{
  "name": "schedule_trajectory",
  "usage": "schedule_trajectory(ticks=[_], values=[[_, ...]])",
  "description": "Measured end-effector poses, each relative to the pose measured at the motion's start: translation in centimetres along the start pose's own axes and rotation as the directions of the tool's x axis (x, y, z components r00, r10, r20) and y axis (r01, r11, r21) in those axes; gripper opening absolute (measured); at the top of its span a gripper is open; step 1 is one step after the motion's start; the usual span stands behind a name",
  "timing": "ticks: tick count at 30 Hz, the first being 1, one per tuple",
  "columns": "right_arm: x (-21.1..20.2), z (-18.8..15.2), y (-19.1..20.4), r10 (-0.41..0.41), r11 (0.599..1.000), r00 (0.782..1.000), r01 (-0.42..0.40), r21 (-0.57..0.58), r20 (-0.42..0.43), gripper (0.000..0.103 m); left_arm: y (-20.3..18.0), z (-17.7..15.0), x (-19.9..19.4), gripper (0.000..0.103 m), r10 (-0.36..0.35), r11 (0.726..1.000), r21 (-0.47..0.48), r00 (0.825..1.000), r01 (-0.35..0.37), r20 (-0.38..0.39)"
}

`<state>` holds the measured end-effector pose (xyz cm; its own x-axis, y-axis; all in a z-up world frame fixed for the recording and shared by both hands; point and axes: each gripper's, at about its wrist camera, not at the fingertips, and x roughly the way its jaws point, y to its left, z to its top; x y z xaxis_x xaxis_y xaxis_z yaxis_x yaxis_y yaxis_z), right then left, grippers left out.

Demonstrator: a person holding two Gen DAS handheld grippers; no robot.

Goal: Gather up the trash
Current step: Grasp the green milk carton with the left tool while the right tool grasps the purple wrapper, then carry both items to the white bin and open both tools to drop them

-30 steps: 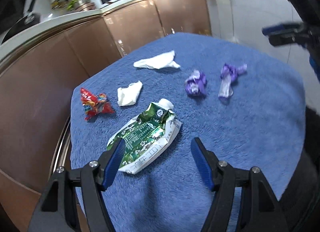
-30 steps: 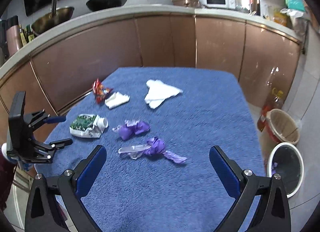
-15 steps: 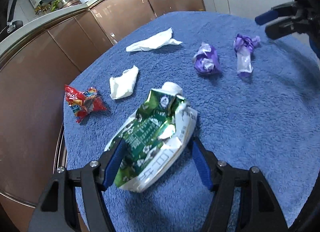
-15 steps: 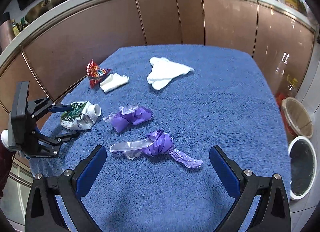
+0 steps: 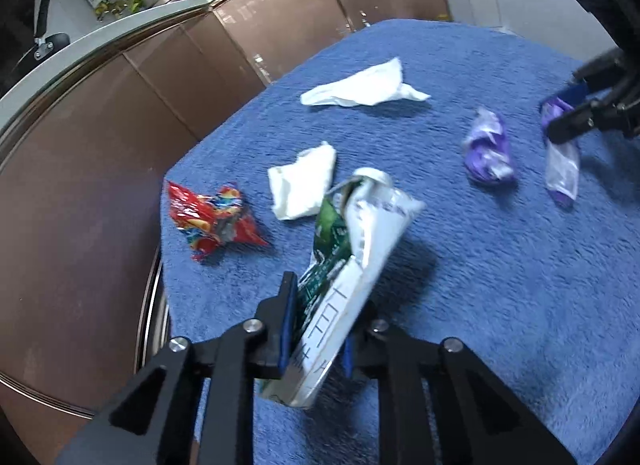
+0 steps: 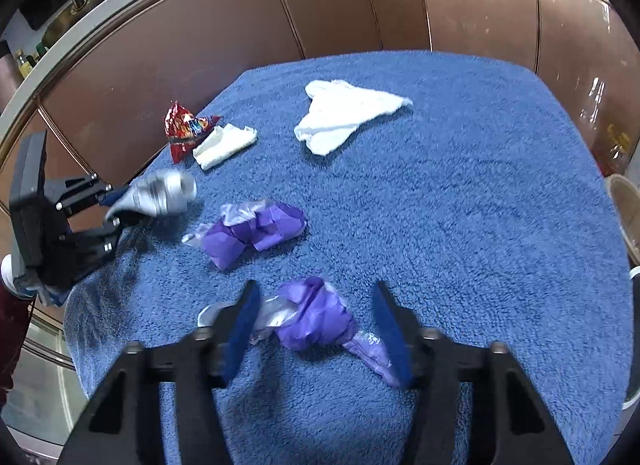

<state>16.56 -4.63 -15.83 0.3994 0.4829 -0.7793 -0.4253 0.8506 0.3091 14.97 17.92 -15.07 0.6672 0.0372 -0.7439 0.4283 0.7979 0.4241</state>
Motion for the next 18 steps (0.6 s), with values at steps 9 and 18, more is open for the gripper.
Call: schedule_trajectory(ticks=[9,18], values=[[-2.0,-1.4,-0.7,0.059,0.998,0.997,-0.058,-0.015,0.057,0.025,2.0,0.0,-1.2,0.012,0.021,0.987,-0.161,1.0,-0.022,-0.011],[-6.5,-2.9,-0.7,0.08,0.997,0.984,-0.077,-0.03,0.158,0.024,1.8,-0.2,-6.7,0.012,-0.017,0.945,-0.326,0.998,0.034,0.055]])
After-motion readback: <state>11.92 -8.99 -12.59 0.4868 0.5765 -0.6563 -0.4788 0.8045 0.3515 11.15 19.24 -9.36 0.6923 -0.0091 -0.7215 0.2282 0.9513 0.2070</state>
